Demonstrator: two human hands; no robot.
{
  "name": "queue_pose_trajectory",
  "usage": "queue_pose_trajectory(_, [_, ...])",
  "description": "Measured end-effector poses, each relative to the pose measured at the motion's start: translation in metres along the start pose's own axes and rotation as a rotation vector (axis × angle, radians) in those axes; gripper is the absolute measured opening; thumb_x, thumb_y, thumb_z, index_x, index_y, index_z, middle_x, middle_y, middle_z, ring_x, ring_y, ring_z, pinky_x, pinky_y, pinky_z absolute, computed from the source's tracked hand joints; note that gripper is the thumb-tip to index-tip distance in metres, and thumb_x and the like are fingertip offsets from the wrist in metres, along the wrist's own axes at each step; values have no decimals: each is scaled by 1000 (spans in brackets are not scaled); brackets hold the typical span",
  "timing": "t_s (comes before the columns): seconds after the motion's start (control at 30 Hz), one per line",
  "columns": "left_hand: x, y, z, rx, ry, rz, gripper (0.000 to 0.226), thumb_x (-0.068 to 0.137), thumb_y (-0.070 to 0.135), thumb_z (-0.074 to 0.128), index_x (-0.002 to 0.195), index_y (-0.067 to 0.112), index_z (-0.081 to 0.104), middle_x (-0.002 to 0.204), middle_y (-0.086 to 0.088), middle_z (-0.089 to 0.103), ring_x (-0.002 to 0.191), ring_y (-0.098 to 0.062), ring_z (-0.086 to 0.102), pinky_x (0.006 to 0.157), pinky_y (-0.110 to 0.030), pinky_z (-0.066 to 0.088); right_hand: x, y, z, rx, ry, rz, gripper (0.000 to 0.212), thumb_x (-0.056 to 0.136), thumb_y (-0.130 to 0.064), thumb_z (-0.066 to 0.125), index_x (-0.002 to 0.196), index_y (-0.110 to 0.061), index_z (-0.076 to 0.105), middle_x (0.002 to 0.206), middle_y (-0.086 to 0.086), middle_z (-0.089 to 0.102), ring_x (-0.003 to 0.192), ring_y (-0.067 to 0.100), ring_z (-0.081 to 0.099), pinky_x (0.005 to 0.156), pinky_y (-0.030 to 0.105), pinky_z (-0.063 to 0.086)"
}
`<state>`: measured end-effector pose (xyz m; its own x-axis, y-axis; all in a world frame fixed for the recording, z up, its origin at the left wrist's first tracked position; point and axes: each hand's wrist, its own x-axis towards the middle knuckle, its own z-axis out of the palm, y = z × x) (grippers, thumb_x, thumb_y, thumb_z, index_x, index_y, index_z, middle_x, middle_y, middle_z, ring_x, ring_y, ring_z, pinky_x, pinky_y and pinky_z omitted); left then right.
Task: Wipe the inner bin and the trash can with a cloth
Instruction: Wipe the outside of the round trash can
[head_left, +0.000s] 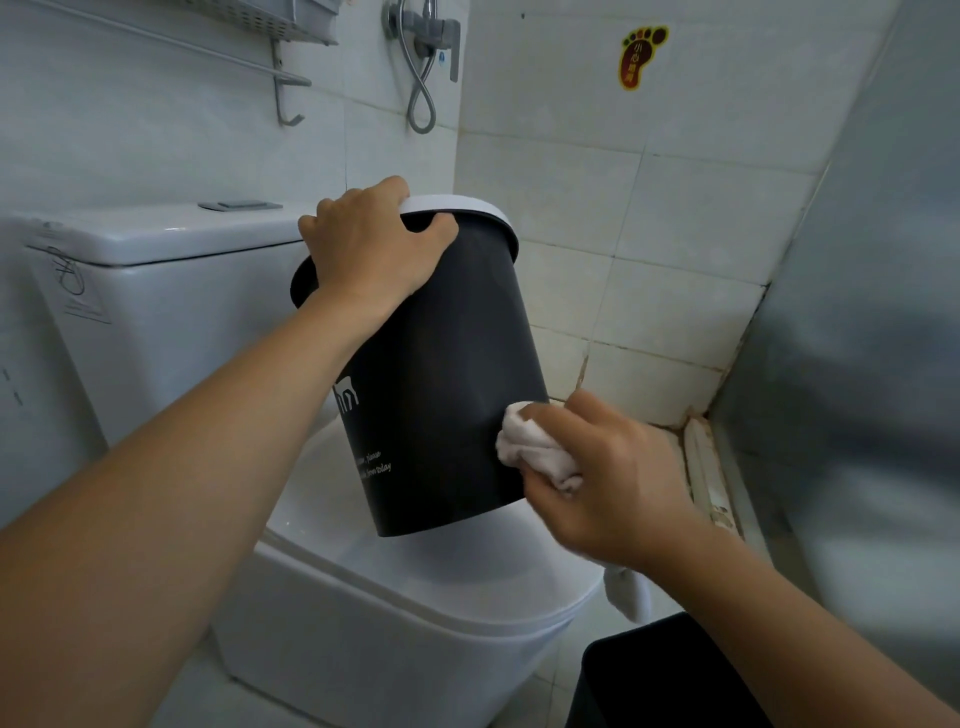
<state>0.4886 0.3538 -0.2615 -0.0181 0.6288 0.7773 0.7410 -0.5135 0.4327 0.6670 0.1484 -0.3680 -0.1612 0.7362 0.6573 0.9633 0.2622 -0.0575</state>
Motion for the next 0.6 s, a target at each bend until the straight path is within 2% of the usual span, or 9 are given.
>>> queue_pose_trajectory(0.07, [-1,3,0,-19,-6,8,42,82,59,51,70,22,37,68,0,48,82,-36,51,80,-41,32,0,-7,0,45,-43,-94,30,85,-39,68,115,-33,68,85,-10,53,66,9,46,52,27,43])
queue_pose_trajectory(0.13, [-3,6,-1,-40,-13,18,43,82,58,51,67,22,32,64,2,43,80,-35,49,80,-41,32,2,-6,1,75,-67,-101,30,87,-41,67,116,-35,67,86,-11,54,67,9,50,53,28,45])
queue_pose_trajectory(0.27, [-6,3,-4,-134,-24,34,43,83,57,54,67,22,36,64,1,47,76,-32,52,83,-43,38,11,5,-1,38,2,46,27,87,-48,63,112,-38,65,83,-13,54,65,9,51,54,28,48])
queue_pose_trajectory(0.4, [-18,1,-8,-293,-36,122,44,82,57,60,69,19,45,67,2,52,74,-29,54,82,-47,48,28,13,-7,90,130,179,21,88,-51,61,101,-36,65,79,-10,54,65,12,54,54,35,50])
queue_pose_trajectory(0.47, [-20,-1,-12,-340,-66,147,44,81,57,62,68,18,45,66,3,51,73,-27,54,79,-49,50,37,10,-10,103,174,187,18,88,-50,62,98,-35,63,79,-10,54,67,13,54,56,37,50])
queue_pose_trajectory(0.6, [-16,-8,-27,-426,-229,187,41,82,53,66,66,21,46,60,7,49,65,-18,52,64,-37,44,53,-6,-15,111,255,147,24,88,-47,65,109,-35,66,81,-11,57,71,11,55,58,35,50])
